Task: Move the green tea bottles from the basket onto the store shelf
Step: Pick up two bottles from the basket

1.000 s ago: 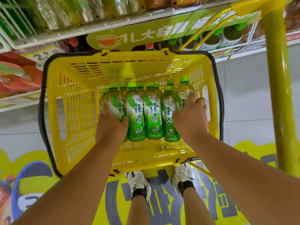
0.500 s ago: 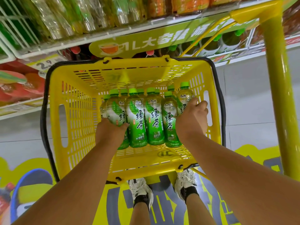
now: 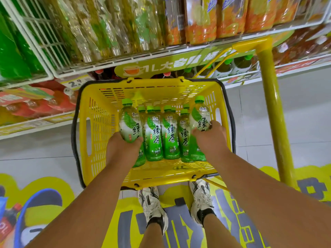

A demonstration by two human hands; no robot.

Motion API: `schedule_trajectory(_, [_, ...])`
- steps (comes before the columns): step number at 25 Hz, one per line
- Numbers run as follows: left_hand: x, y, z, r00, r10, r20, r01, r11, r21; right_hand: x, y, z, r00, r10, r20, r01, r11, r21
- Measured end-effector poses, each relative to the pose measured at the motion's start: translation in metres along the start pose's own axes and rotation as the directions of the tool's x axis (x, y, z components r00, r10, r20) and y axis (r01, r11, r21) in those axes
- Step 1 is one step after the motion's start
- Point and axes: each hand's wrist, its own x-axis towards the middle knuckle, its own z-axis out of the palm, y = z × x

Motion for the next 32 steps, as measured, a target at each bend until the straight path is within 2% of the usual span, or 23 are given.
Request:
schedule_trajectory(2, [-0.019, 0.012, -0.019, 1.0, 0.015, -0.005, -0.016, 0.999, -0.035, -0.02, -0.011, -0.017, 0.996, 0.063, 0.059, -0.075, 0.968, 0.241])
schedule_trajectory(3, [-0.031, 0.019, -0.031, 1.0, 0.028, -0.011, -0.029, 0.999, -0.046, -0.033, -0.017, -0.028, 0.992, 0.085, 0.097, -0.111, 0.945, 0.306])
schedule_trajectory(6, [-0.077, 0.047, -0.074, 0.997, 0.079, 0.001, -0.079, 0.996, -0.041, -0.079, -0.039, -0.068, 0.974, 0.102, 0.2, -0.176, 0.9, 0.398])
schedule_trajectory(9, [-0.125, 0.082, -0.125, 0.992, 0.125, 0.017, -0.124, 0.991, -0.048, -0.127, -0.067, -0.111, 0.967, 0.07, 0.246, -0.172, 0.89, 0.422])
schedule_trajectory(16, [-0.221, 0.158, -0.227, 0.963, 0.268, 0.01, -0.262, 0.949, -0.174, -0.214, -0.144, -0.204, 0.963, -0.16, 0.218, 0.064, 0.918, 0.391])
schedule_trajectory(20, [-0.275, 0.206, -0.283, 0.937, 0.346, -0.047, -0.344, 0.892, -0.293, -0.266, -0.2, -0.255, 0.928, -0.351, 0.125, 0.257, 0.846, 0.468])
schedule_trajectory(25, [-0.329, 0.278, -0.352, 0.892, 0.426, -0.152, -0.449, 0.793, -0.412, -0.318, -0.285, -0.32, 0.83, -0.557, 0.039, 0.487, 0.755, 0.439])
schedule_trajectory(28, [-0.361, 0.317, -0.396, 0.86, 0.466, -0.21, -0.51, 0.757, -0.409, -0.347, -0.333, -0.357, 0.761, -0.649, -0.011, 0.592, 0.687, 0.421])
schedule_trajectory(32, [-0.393, 0.362, -0.445, 0.816, 0.457, -0.355, -0.574, 0.713, -0.401, -0.378, -0.388, -0.4, 0.663, -0.746, -0.067, 0.69, 0.574, 0.441])
